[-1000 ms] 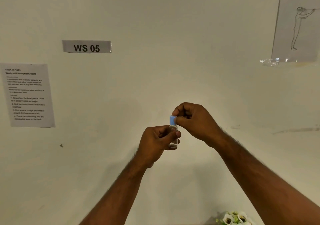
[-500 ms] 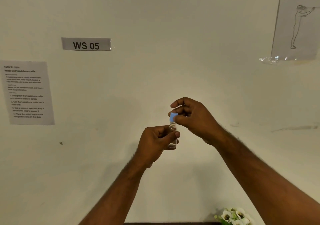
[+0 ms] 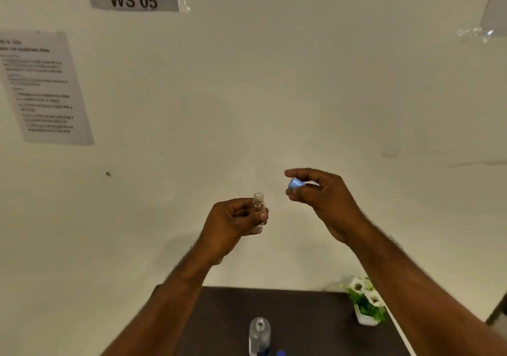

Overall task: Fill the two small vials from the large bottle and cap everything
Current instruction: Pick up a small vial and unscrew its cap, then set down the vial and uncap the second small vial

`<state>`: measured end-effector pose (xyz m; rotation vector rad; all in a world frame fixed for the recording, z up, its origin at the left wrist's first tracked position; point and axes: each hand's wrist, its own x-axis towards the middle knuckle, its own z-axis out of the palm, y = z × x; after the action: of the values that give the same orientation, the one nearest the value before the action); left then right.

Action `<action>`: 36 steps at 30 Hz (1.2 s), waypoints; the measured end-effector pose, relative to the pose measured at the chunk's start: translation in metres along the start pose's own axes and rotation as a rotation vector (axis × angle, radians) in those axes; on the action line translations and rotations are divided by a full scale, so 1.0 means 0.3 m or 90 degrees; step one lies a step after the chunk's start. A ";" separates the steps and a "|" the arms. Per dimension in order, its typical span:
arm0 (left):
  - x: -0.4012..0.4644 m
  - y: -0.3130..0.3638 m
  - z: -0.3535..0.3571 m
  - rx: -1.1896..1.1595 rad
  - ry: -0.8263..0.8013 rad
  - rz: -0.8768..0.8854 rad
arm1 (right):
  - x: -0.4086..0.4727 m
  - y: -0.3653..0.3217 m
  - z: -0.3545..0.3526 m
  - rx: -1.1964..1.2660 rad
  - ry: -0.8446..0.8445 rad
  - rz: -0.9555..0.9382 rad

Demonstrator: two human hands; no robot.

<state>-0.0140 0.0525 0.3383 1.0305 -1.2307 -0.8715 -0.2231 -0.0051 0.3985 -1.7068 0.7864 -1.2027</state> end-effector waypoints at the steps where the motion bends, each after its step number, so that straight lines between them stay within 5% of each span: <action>1: -0.027 -0.041 -0.021 0.002 0.006 -0.021 | -0.028 0.050 0.022 0.002 -0.002 0.021; 14: -0.436 -0.581 -0.270 0.086 0.071 -0.223 | -0.419 0.597 0.347 -0.146 -0.134 0.229; 28: -0.641 -1.061 -0.321 0.255 -0.052 -0.431 | -0.718 1.119 0.583 -0.451 -0.279 0.386; 36: -0.700 -1.214 -0.306 0.300 -0.103 -0.445 | -0.767 1.251 0.604 -0.488 -0.311 0.429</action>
<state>0.0515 0.1474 -0.0762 1.8636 -1.2519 -1.2405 -0.1318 0.0917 -0.0585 -1.9450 1.4521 0.0139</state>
